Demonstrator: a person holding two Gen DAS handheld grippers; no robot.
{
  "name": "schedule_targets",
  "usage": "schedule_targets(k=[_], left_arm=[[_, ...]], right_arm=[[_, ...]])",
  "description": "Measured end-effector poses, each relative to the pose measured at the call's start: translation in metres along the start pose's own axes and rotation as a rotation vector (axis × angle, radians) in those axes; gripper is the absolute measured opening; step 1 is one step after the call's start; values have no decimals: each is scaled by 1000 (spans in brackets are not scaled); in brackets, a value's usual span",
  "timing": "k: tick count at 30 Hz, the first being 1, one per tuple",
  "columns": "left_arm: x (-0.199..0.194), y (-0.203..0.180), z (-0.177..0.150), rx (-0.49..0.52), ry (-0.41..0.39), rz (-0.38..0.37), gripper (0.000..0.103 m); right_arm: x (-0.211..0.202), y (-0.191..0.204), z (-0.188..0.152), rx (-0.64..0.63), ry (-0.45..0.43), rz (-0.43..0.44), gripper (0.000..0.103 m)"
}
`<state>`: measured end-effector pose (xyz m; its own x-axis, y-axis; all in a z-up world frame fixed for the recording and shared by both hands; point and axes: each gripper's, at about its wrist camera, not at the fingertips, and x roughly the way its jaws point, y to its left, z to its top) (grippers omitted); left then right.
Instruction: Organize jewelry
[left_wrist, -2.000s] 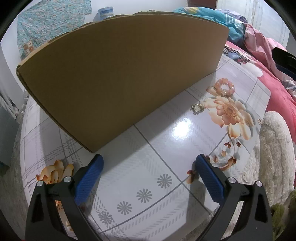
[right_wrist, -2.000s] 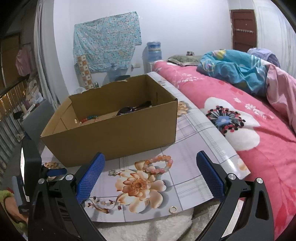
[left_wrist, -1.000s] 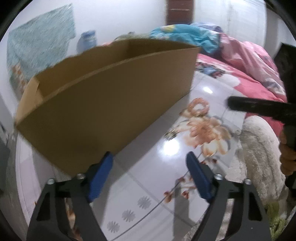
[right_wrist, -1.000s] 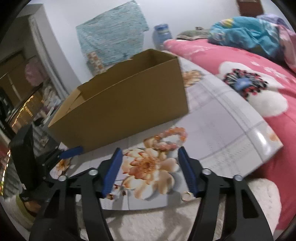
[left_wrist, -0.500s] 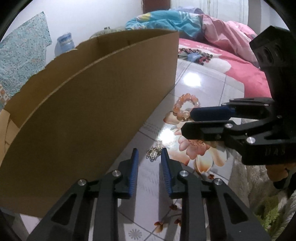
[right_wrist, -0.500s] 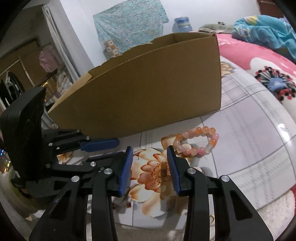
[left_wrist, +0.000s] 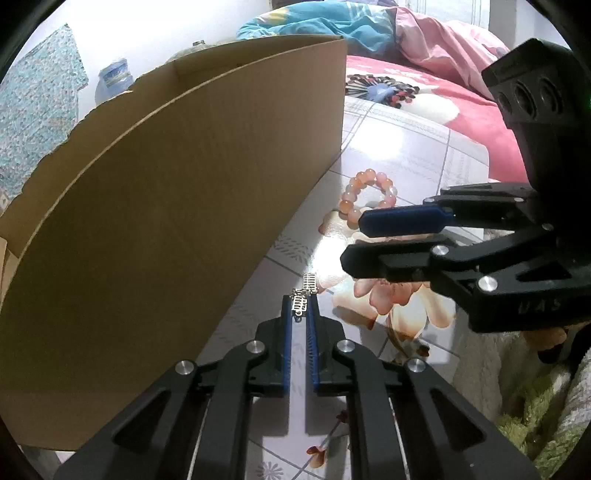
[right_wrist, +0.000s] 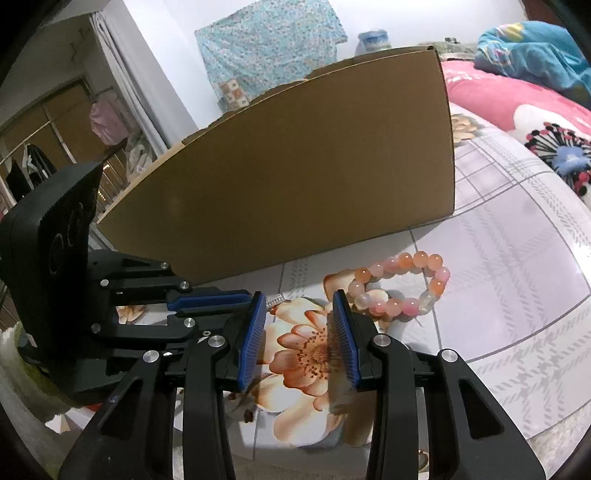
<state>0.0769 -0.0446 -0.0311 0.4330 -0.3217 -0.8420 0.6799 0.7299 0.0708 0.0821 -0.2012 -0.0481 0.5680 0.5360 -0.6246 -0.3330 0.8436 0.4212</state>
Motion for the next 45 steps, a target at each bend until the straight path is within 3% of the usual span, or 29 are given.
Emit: schedule_targets(k=[10, 13, 17, 24, 37, 45], left_arm=[[-32, -3, 6, 1, -70, -8, 7], [-27, 8, -2, -53, -39, -4, 7], [-37, 13, -7, -85, -68, -13, 7], [-31, 24, -24, -119, -54, -5, 7], [-27, 34, -31, -143, -64, -29, 7], [-27, 36, -33, -149, -67, -34, 7]], right_arm=[[-10, -8, -3, -2, -14, -5, 35], [-8, 2, -4, -15, -11, -4, 35], [-6, 13, -1, -69, 2, -15, 35], [20, 30, 4, -166, 88, -91, 17], [32, 58, 6, -279, 131, -130, 17], [28, 63, 17, -336, 152, -89, 18]])
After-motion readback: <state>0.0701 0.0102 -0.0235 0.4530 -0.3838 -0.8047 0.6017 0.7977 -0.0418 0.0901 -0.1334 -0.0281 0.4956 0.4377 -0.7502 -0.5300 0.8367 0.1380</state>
